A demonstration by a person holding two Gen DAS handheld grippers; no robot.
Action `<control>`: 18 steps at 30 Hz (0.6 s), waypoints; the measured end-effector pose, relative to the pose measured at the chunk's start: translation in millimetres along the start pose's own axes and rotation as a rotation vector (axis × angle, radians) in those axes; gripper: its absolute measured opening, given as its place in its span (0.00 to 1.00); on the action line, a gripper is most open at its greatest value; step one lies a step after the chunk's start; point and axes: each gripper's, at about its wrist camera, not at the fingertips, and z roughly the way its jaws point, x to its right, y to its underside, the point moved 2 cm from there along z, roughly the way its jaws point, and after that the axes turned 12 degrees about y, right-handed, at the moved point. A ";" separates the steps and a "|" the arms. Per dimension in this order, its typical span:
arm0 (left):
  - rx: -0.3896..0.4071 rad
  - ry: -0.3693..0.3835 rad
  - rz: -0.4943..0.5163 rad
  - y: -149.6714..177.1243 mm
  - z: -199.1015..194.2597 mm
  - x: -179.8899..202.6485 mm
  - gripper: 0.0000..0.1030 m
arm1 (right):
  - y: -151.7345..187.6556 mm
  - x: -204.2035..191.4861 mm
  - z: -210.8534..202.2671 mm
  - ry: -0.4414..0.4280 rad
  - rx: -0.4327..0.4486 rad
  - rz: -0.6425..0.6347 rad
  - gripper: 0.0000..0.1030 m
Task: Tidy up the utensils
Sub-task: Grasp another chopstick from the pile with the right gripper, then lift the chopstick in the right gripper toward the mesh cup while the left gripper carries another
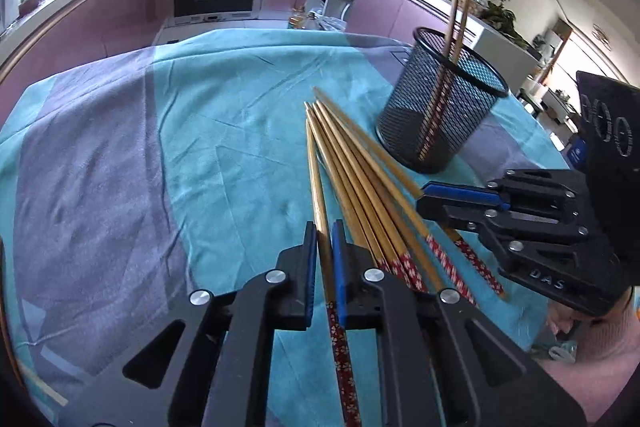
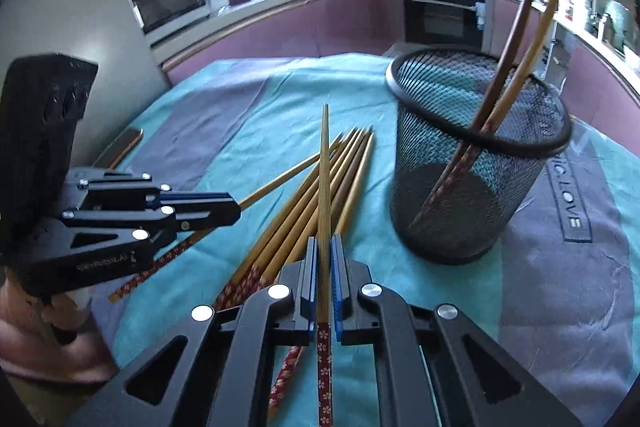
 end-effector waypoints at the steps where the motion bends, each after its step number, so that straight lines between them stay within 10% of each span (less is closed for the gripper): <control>1: -0.005 -0.001 0.001 1.5 0.5 -0.6 0.08 | 0.7 1.6 1.3 0.004 -0.008 0.001 0.05; 18: 0.067 0.057 -0.020 14.2 -29.1 -9.5 0.07 | 9.8 7.4 9.0 0.015 -0.051 -0.030 0.06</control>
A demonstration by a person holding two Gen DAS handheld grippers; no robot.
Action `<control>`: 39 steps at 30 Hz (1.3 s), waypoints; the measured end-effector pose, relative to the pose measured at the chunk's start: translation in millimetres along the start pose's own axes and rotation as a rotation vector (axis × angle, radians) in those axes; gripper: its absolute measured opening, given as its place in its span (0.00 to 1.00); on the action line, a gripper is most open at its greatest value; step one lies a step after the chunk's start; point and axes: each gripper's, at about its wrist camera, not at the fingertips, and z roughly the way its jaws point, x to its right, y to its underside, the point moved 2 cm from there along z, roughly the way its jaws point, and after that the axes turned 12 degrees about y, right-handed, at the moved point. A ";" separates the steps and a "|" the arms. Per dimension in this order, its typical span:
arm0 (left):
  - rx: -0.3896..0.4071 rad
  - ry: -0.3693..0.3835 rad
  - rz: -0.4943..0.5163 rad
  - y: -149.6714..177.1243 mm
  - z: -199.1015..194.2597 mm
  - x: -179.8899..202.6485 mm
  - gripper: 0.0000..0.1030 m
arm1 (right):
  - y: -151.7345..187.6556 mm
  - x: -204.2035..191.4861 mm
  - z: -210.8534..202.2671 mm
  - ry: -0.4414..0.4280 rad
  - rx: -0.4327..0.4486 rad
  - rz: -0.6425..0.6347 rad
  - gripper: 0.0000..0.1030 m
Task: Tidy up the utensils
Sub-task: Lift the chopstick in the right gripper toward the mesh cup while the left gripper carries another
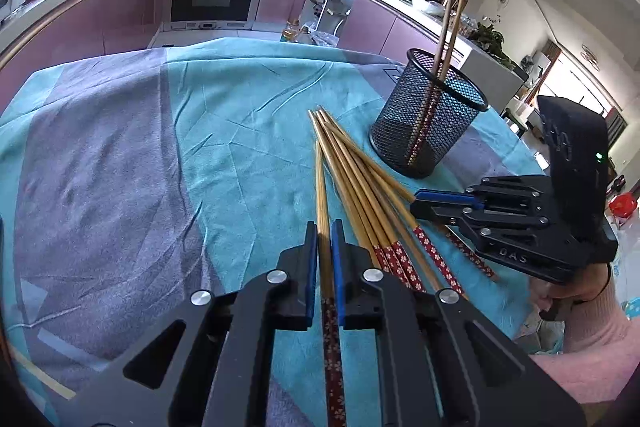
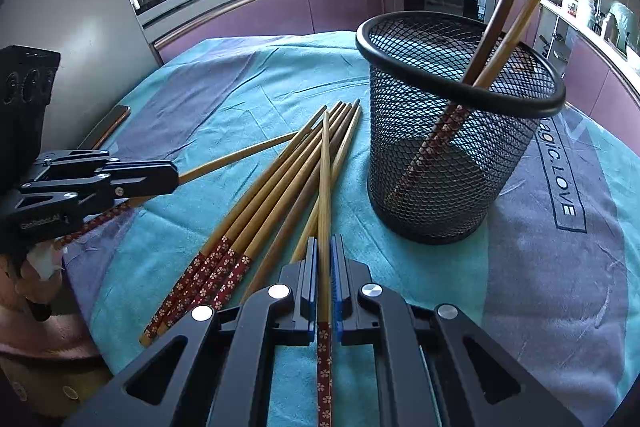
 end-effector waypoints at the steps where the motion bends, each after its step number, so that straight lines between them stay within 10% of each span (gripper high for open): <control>1: -0.012 -0.002 0.008 1.6 -0.6 0.6 0.07 | 0.5 -0.6 1.1 -0.001 -0.004 -0.003 0.07; 24: -0.123 -0.188 0.131 -28.7 49.8 10.0 0.07 | -25.1 -2.3 -2.9 0.008 0.065 0.018 0.06; 39: 0.119 0.096 0.153 -70.2 -55.3 61.6 0.07 | -34.9 32.9 -94.4 -0.015 0.319 0.096 0.06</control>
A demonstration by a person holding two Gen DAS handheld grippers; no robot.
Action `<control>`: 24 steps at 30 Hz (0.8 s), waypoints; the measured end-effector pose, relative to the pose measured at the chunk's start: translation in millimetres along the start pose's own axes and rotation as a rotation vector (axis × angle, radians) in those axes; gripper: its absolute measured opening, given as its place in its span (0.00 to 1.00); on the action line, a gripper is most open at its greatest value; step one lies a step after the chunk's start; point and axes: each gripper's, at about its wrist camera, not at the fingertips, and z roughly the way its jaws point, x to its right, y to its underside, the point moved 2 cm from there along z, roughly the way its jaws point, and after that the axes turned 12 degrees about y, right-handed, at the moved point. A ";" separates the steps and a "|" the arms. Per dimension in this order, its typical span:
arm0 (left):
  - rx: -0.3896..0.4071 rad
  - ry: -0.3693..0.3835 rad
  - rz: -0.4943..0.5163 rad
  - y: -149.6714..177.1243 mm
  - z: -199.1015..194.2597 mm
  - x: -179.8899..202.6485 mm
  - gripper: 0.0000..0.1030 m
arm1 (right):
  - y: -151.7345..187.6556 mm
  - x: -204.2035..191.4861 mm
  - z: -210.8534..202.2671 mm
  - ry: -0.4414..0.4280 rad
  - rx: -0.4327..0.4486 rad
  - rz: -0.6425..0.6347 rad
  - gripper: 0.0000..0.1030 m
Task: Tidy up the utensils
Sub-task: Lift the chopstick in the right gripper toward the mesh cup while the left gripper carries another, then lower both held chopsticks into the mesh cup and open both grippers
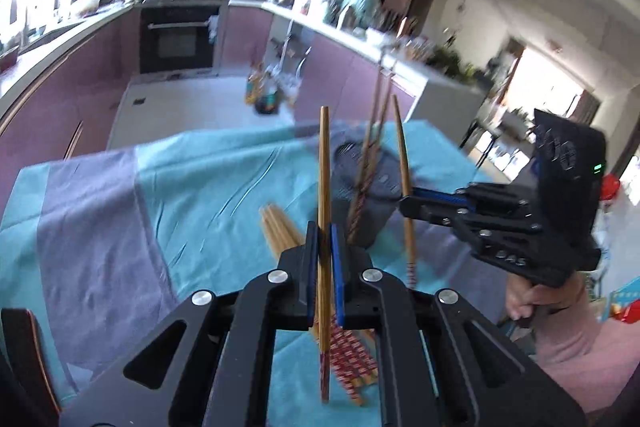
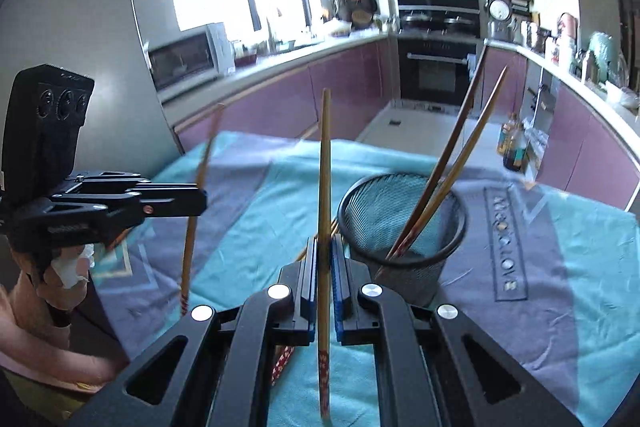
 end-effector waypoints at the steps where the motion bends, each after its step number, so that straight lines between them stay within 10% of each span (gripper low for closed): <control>1: 0.015 0.014 0.005 -4.3 -5.1 4.1 0.07 | -4.1 3.3 -5.9 0.002 0.021 0.007 0.06; 16: 0.254 0.153 0.038 -93.7 -41.2 40.8 0.07 | -72.1 39.1 -55.2 0.012 0.219 0.067 0.06; 24: 0.183 0.080 0.099 -108.5 -5.8 59.2 0.07 | -74.8 51.1 -32.5 0.037 0.172 0.091 0.06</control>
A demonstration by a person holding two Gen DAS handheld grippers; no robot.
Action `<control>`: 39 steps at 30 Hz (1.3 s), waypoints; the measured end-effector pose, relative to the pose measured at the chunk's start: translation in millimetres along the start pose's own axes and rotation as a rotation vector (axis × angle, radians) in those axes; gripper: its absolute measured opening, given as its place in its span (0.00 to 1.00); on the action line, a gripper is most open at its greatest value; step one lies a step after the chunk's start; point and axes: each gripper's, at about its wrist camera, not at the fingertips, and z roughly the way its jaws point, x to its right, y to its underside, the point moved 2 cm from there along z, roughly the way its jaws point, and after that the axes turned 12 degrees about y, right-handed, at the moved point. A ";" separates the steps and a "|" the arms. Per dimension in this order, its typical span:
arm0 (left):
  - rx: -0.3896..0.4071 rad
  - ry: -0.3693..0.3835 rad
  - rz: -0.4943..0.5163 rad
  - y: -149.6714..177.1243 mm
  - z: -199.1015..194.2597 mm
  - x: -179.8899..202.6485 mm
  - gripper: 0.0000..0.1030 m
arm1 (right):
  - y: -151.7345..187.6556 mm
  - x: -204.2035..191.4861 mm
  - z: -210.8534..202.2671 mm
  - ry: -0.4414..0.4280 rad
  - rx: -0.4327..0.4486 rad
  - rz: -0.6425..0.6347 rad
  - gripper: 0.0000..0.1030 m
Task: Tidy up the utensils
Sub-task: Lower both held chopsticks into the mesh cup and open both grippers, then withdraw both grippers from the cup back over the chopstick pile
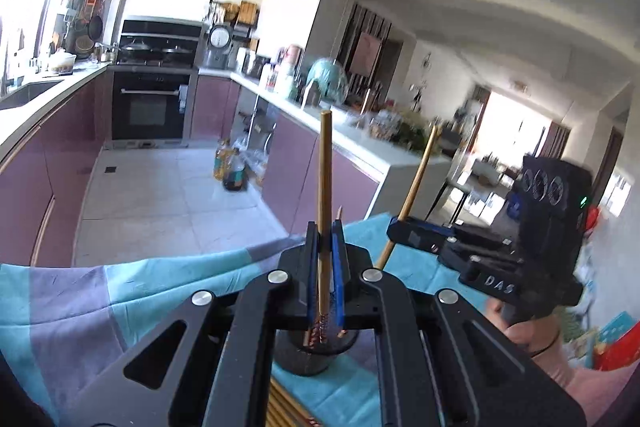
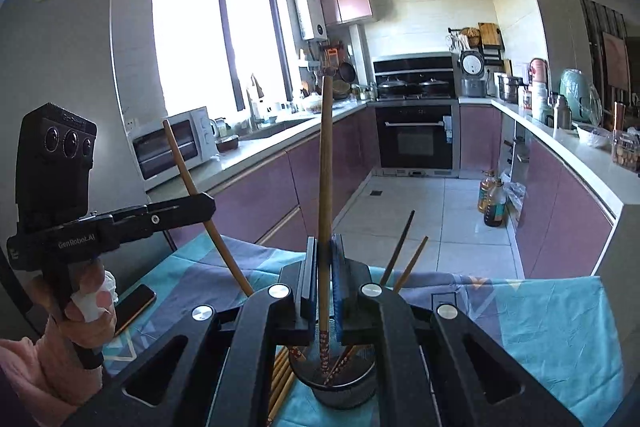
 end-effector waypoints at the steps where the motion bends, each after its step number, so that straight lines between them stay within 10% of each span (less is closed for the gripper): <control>1: -0.024 -0.004 0.001 3.0 6.0 -0.1 0.07 | 3.3 1.8 7.1 -0.001 -0.026 0.002 0.06; 13: -0.281 -0.070 -0.030 36.6 90.7 -38.0 0.07 | 46.4 18.5 77.5 0.077 -0.267 0.064 0.09; 39: -0.213 -0.130 -0.116 87.8 55.3 -78.2 0.28 | 57.2 1.8 72.8 0.104 -0.232 -0.001 0.25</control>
